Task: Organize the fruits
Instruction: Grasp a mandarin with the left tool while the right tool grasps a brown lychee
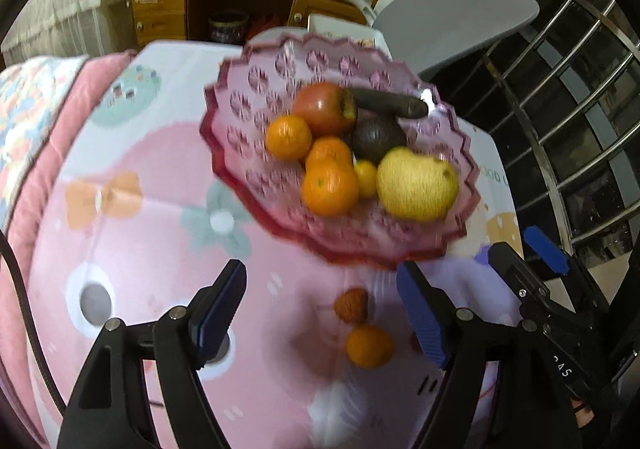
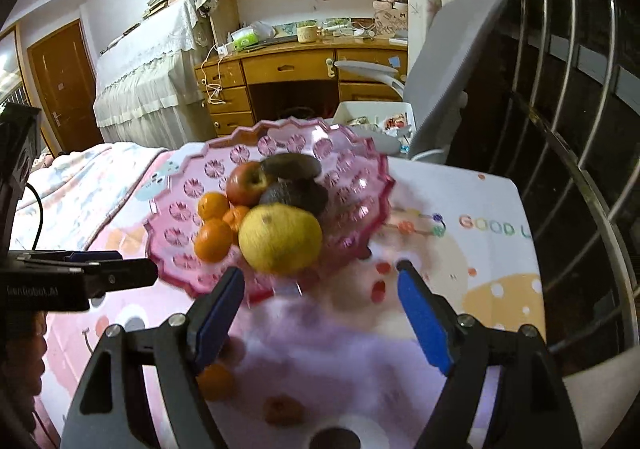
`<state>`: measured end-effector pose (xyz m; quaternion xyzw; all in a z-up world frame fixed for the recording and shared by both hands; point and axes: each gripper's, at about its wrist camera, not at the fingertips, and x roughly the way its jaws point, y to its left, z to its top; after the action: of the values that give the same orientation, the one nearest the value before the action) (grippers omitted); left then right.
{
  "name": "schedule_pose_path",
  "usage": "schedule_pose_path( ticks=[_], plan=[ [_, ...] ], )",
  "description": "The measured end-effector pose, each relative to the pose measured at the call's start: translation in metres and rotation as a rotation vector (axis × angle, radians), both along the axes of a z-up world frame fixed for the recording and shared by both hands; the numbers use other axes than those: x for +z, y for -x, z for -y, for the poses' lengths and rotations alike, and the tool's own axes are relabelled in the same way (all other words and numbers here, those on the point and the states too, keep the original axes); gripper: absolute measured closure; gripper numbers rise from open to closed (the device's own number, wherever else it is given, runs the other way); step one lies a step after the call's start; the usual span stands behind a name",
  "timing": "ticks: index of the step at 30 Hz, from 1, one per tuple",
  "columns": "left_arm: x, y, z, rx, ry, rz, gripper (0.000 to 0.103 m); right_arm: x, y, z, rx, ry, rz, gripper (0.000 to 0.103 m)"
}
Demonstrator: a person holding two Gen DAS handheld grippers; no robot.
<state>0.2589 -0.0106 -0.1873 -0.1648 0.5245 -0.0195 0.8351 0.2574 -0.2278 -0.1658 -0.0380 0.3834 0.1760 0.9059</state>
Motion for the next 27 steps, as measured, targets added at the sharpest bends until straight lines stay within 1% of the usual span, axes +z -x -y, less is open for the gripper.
schedule_pose_path(
  ticks=[4,10,18,20,25,27],
  plan=[
    [-0.009,0.006,0.006,-0.010,0.004,-0.037,0.027,-0.008,0.013,0.012,-0.007,-0.003,-0.013,0.023],
    [-0.024,0.012,0.019,-0.034,0.014,-0.099,0.027,-0.020,0.027,0.027,-0.033,-0.067,-0.081,0.023],
    [-0.045,0.012,0.043,-0.080,0.018,-0.185,0.027,-0.041,0.043,0.027,-0.011,-0.093,-0.153,0.023],
    [-0.049,0.011,0.048,-0.086,0.018,-0.202,0.027,-0.045,0.047,0.024,0.001,-0.085,-0.160,0.023],
    [-0.059,0.007,0.056,-0.094,0.023,-0.245,0.027,-0.053,0.051,0.016,0.039,-0.023,-0.156,0.024],
    [-0.062,0.006,0.058,-0.097,0.024,-0.254,0.029,-0.056,0.053,0.014,0.053,-0.003,-0.152,0.025]
  ],
)
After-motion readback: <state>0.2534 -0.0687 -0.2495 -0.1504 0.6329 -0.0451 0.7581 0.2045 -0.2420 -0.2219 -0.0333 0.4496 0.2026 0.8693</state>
